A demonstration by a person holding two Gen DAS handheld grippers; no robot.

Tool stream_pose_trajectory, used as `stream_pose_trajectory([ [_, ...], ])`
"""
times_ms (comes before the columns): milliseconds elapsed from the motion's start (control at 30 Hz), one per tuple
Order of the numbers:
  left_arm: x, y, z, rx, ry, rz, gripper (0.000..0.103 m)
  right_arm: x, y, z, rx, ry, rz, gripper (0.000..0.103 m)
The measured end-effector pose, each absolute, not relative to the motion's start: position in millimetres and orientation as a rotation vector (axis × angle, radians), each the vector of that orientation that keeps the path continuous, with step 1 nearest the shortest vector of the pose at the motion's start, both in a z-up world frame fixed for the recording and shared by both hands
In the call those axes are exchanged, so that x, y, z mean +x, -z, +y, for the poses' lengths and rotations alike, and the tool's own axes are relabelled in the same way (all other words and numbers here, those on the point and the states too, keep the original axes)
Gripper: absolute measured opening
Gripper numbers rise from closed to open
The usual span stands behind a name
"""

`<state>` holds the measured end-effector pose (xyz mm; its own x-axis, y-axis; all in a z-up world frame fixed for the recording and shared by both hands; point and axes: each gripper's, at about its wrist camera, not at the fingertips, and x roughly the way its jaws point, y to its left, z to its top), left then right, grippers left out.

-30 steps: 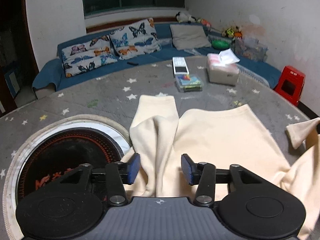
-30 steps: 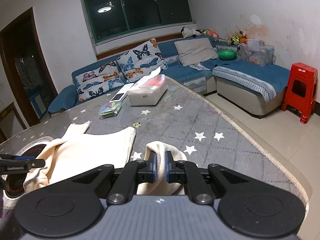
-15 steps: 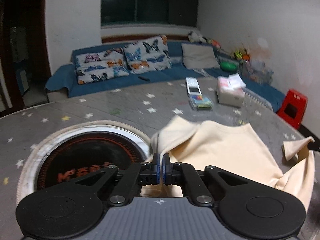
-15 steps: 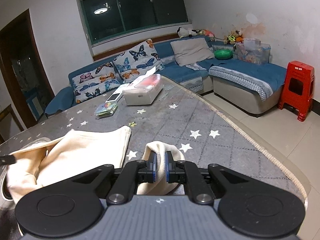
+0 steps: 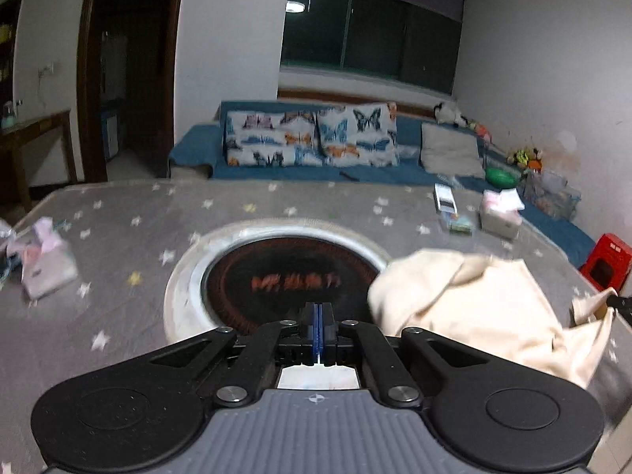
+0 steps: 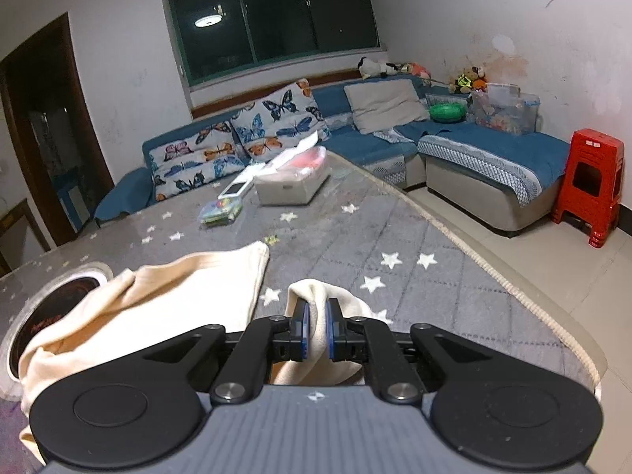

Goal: Fold clothes

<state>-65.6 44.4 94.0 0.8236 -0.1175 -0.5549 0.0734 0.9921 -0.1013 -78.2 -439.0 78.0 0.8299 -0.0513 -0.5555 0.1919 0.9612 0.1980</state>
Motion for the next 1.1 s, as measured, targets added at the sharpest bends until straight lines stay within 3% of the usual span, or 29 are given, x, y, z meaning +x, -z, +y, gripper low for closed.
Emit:
stream_pose_trajectory([
  [100, -57, -86, 37, -0.063, 0.113, 0.632, 0.006, -79, -74, -443, 0.265, 0.149, 0.587, 0.008],
  [233, -38, -77, 8, -0.015, 0.146, 0.642, 0.037, -82, -72, -446, 0.266, 0.162, 0.592, 0.008],
  [367, -19, -71, -32, 0.079, 0.218, 0.616, 0.043, -82, -70, -448, 0.27, 0.167, 0.598, 0.008],
  [767, 39, -26, -106, 0.343, 0.321, 0.656, 0.043, -77, -69, -452, 0.27, 0.155, 0.611, 0.009],
  [867, 48, -21, -101, 0.33, 0.298, 0.677, 0.028, -74, -66, -453, 0.27, 0.156, 0.619, 0.009],
  [933, 52, -21, -93, 0.312, 0.279, 0.685, 0.01, -73, -65, -453, 0.27, 0.158, 0.623, 0.009],
  [1100, 48, -36, -63, 0.191, 0.258, 0.654, 0.003, -72, -63, -455, 0.269, 0.166, 0.626, 0.009],
])
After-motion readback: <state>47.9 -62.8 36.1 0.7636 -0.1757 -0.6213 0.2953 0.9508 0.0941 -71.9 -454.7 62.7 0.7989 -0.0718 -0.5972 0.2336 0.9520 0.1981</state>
